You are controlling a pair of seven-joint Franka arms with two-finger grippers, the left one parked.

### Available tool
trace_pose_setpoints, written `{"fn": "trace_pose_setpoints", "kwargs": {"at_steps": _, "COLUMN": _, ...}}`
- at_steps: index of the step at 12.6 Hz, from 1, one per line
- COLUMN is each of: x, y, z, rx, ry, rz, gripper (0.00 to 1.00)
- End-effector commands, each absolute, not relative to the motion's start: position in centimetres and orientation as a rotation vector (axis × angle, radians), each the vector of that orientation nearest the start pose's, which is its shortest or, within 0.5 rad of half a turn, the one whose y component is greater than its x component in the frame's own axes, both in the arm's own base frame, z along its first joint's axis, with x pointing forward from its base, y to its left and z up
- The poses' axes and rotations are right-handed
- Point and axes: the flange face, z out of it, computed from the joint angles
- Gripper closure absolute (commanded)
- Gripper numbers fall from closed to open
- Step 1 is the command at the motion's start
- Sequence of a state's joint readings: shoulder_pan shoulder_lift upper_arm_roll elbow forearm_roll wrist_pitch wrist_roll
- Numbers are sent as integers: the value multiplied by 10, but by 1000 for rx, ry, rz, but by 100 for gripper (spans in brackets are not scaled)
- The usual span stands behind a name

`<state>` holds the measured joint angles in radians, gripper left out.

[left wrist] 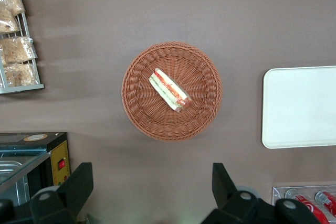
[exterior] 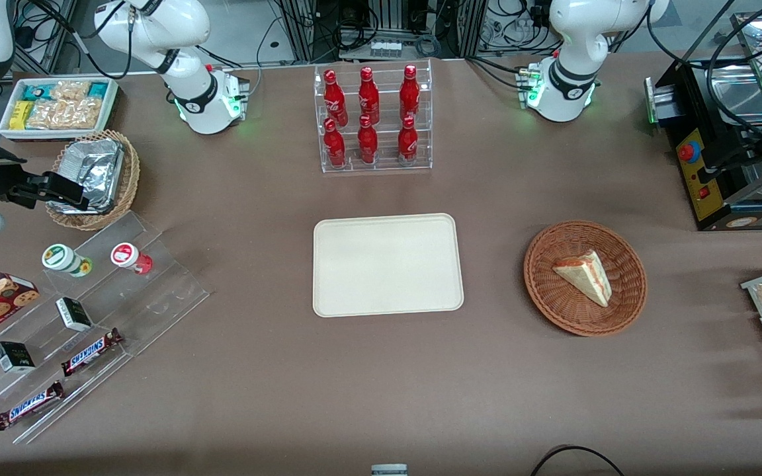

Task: Place green gum on tray
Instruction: 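Move the right gripper over the acrylic stand toward the green gum jar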

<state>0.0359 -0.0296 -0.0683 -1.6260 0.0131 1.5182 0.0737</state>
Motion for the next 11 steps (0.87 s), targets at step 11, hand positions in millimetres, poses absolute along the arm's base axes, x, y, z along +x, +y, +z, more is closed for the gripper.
{"fn": "trace_pose_setpoints", "kwargs": {"at_steps": 11, "x": 538, "y": -34, "z": 550, "rx": -3078, "ry": -396, "rz": 254, "gripper": 0}}
